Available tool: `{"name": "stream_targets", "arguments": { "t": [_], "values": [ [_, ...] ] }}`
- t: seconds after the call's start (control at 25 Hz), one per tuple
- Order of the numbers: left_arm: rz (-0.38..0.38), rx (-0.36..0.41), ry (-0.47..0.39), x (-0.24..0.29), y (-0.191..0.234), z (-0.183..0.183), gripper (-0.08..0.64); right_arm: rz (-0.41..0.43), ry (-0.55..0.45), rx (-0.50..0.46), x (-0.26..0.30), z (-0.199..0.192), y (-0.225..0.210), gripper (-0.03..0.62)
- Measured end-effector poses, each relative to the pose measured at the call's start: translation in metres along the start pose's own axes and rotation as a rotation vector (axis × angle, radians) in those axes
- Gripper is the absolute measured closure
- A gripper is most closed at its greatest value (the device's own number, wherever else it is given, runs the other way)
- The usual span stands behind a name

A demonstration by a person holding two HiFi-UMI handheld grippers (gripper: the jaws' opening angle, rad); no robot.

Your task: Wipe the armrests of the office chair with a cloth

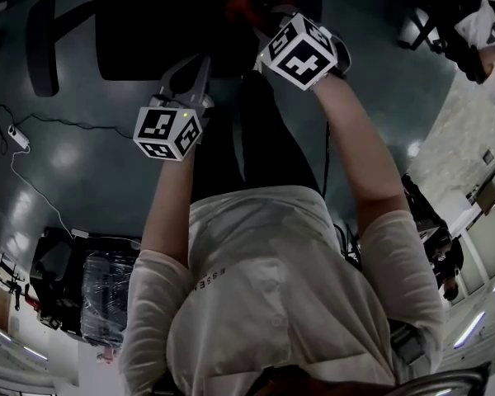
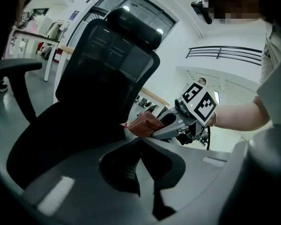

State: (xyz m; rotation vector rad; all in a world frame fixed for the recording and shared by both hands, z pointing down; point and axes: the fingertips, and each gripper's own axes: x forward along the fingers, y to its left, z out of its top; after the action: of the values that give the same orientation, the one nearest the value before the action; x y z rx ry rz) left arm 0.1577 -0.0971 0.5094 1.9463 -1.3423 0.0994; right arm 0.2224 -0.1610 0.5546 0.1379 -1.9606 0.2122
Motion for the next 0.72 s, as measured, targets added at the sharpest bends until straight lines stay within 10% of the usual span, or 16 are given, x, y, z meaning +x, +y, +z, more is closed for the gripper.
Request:
{"name": "stream_targets", "arguments": {
  "t": [0.72],
  "values": [
    [-0.066, 0.058, -0.004, -0.088, 0.0, -0.036, 0.543, -0.033, 0.158, 0.026, 0.006, -0.048, 0.117, 0.546]
  ]
}}
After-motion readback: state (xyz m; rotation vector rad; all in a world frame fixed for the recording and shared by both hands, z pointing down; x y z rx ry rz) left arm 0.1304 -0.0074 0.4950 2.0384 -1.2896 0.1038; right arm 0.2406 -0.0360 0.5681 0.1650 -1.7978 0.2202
